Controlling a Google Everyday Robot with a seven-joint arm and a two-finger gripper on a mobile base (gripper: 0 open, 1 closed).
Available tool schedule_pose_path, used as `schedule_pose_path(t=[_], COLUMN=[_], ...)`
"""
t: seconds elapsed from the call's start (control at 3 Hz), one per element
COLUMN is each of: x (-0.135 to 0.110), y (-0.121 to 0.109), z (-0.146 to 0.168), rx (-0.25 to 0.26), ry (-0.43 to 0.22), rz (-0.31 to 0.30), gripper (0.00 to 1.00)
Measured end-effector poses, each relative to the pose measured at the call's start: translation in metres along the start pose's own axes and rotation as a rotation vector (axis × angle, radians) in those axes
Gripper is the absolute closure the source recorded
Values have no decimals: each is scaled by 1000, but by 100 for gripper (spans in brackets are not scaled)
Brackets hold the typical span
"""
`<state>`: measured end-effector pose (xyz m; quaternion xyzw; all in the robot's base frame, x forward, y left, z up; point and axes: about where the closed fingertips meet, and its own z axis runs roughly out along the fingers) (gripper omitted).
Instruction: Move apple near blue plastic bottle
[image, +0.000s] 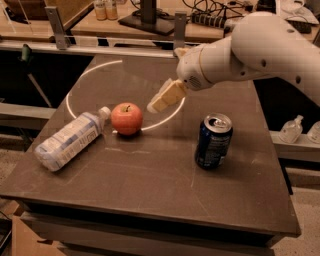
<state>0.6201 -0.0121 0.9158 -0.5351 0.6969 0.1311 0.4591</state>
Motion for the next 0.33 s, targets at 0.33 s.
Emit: schedule_pose_path(t=[0.33], x=[3], y=[-3], z=[-1], rx=[11], ry=[9], rz=[-7], gripper=[0])
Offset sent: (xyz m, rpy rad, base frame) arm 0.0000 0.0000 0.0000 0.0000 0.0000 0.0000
